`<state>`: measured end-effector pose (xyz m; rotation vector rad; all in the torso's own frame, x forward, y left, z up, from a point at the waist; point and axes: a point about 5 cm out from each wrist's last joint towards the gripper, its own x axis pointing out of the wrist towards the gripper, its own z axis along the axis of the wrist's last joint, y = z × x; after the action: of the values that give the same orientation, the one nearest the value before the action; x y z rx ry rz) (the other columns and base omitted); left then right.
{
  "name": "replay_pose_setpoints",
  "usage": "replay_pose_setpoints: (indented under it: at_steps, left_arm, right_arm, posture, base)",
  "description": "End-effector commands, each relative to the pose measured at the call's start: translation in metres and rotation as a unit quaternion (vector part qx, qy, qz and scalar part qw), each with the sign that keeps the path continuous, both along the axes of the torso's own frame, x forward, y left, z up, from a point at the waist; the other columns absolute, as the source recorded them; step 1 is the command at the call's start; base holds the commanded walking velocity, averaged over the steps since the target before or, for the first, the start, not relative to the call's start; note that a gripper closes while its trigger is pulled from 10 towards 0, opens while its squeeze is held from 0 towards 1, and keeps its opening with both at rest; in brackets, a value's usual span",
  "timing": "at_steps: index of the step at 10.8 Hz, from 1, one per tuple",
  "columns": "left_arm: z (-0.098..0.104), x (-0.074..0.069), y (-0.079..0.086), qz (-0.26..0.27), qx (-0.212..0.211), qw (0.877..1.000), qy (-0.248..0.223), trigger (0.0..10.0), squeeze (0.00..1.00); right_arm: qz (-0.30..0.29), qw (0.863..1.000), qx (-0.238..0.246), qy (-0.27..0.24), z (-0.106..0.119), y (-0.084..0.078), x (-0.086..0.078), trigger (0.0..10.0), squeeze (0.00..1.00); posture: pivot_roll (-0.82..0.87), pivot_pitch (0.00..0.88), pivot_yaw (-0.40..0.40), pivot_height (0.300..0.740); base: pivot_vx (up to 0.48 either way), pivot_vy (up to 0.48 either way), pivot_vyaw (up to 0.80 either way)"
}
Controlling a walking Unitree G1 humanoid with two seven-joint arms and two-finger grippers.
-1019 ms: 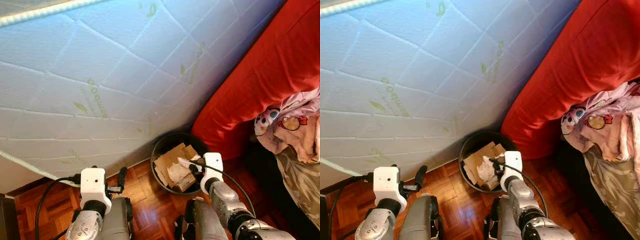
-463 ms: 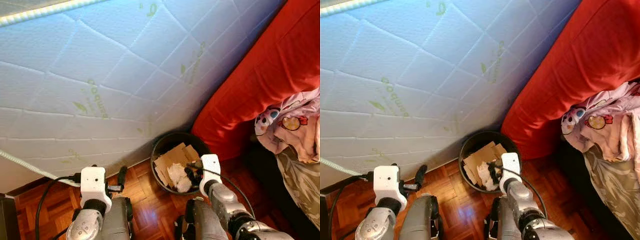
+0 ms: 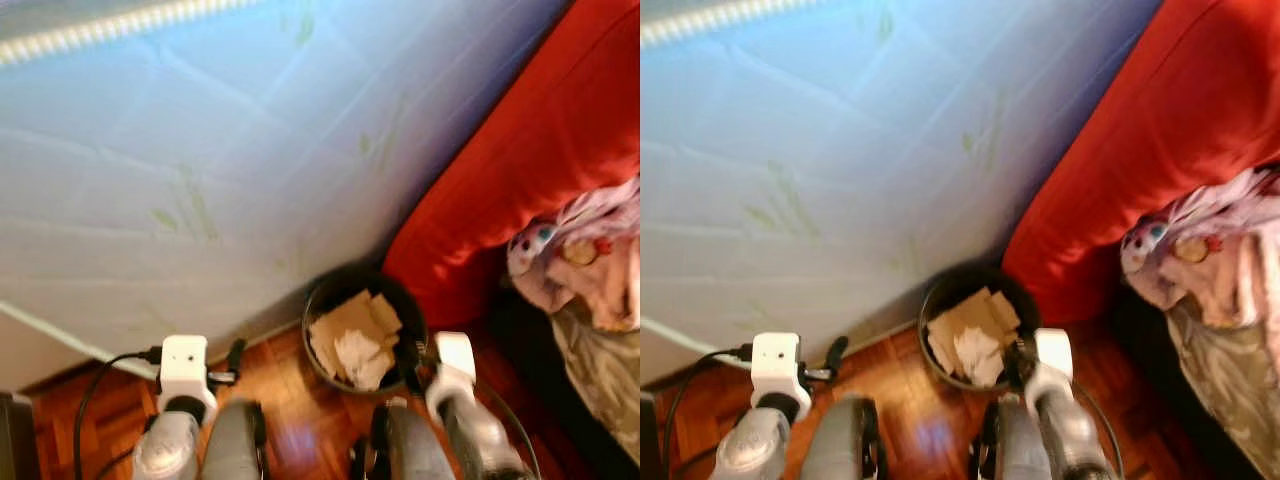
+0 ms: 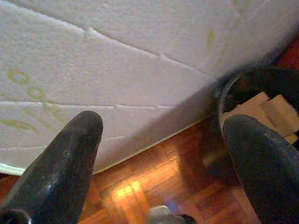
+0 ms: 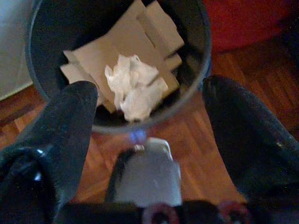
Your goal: Clean up the room
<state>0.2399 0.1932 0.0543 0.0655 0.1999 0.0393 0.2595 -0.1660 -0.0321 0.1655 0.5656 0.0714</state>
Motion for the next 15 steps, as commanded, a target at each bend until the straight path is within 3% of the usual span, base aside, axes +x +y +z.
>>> replay_pose_setpoints:
  at_steps: [1, 4, 7, 8, 12, 15]
  left_arm:
    - [-0.015, -0.002, 0.004, 0.002, -0.002, 1.0, 0.024, 10.0, 0.0]
    - [-0.058, 0.008, 0.011, 0.016, -0.026, 0.994, 0.107, 10.0, 0.0]
    - [-0.096, -0.009, 0.005, 0.009, -0.028, 0.978, 0.208, 10.0, 0.0]
    - [-0.11, -0.021, 0.0, 0.005, -0.028, 0.967, 0.253, 10.0, 0.0]
    - [-0.124, -0.037, 0.003, 0.025, -0.023, 0.951, 0.307, 10.0, 0.0]
    - [-0.127, -0.041, 0.005, 0.033, -0.026, 0.949, 0.314, 10.0, 0.0]
  right_arm:
    - [-0.014, 1.0, -0.002, 0.016, -0.009, -0.007, -0.014, 10.0, 0.0]
    - [-0.046, 0.998, 0.006, 0.04, -0.02, -0.009, -0.029, 10.0, 0.0]
    - [-0.061, 0.995, 0.004, 0.084, -0.03, -0.009, -0.041, 10.0, 0.0]
    - [-0.066, 0.991, -0.004, 0.114, -0.039, -0.014, -0.055, 10.0, 0.0]
    - [-0.07, 0.983, -0.025, 0.167, -0.051, -0.023, -0.078, 10.0, 0.0]
    - [-0.059, 0.979, -0.042, 0.188, -0.056, -0.039, -0.094, 10.0, 0.0]
  posture:
    - [0.13, 0.108, -0.071, 0.704]
    - [0.09, 0.0, -0.045, 0.74]
    - [0.06, 0.0, -0.025, 0.74]
    - [0.05, 0.0, -0.027, 0.74]
    - [0.04, 0.0, -0.039, 0.74]
    - [0.02, 0.0, -0.028, 0.74]
  base:
    - [0.0, 0.0, 0.0]
    - [0.0, 0.0, 0.0]
    - [0.0, 0.0, 0.0]
    - [0.0, 0.0, 0.0]
    - [0.0, 0.0, 0.0]
    - [0.0, 0.0, -0.61]
